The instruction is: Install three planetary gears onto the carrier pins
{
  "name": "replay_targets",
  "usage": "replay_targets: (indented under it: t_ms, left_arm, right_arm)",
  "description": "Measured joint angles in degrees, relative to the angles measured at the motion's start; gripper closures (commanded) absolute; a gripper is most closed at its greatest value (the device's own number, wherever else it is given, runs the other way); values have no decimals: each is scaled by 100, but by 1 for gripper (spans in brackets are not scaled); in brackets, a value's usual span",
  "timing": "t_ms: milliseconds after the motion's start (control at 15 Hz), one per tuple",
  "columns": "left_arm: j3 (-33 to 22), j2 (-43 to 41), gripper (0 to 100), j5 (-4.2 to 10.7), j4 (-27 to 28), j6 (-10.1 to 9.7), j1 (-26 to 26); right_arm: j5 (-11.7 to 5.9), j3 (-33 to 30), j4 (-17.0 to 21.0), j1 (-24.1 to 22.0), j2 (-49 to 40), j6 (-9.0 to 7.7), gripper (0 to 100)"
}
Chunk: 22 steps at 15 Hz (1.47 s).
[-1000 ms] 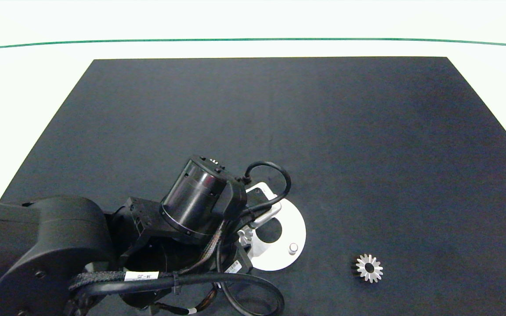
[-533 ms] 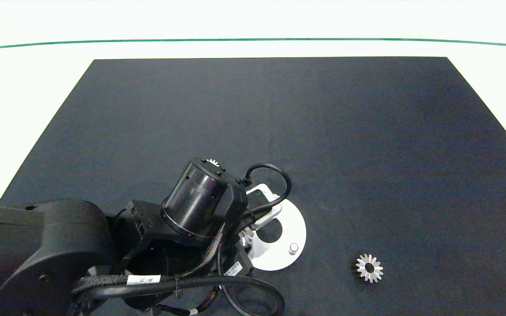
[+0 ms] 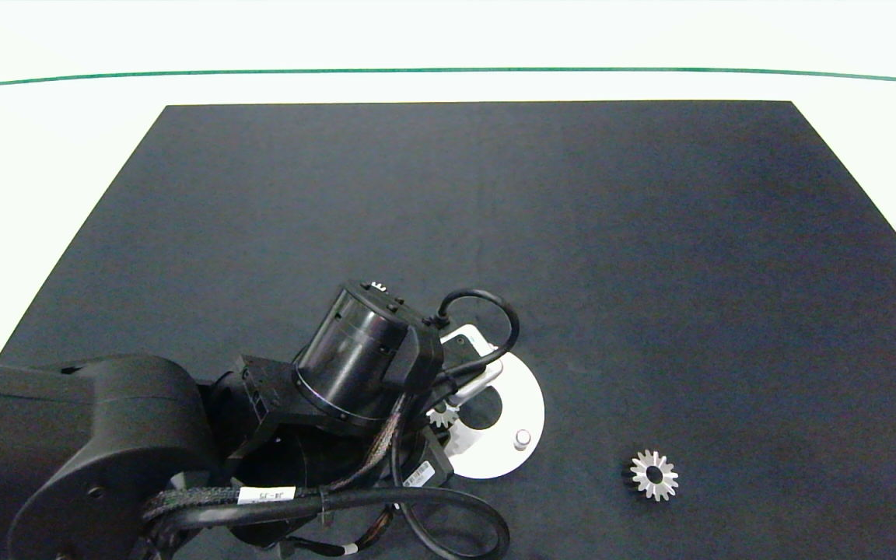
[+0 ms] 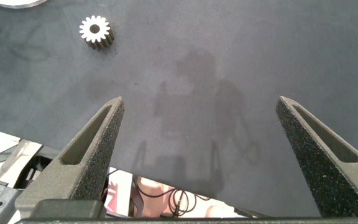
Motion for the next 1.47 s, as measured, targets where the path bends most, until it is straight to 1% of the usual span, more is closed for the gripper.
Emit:
replay_targets:
  t_ms: [467,800,1067,1467]
  left_arm:
    - [-33,-38,100,-2,5,7,5]
    - [104,-158,100,-9,7,-22,20]
    - [187,-204,100,-48,-2,-37,24]
    - [330,-204,100,-66,-219,-45,22]
  right_arm:
    - [0,37,-2,-5,0,0,0]
    - [0,37,-5,-7,0,0,0]
    - [0,28,-5,-10,-6,-4,0]
    - [-2,28,-2,-10,-37,-6,0]
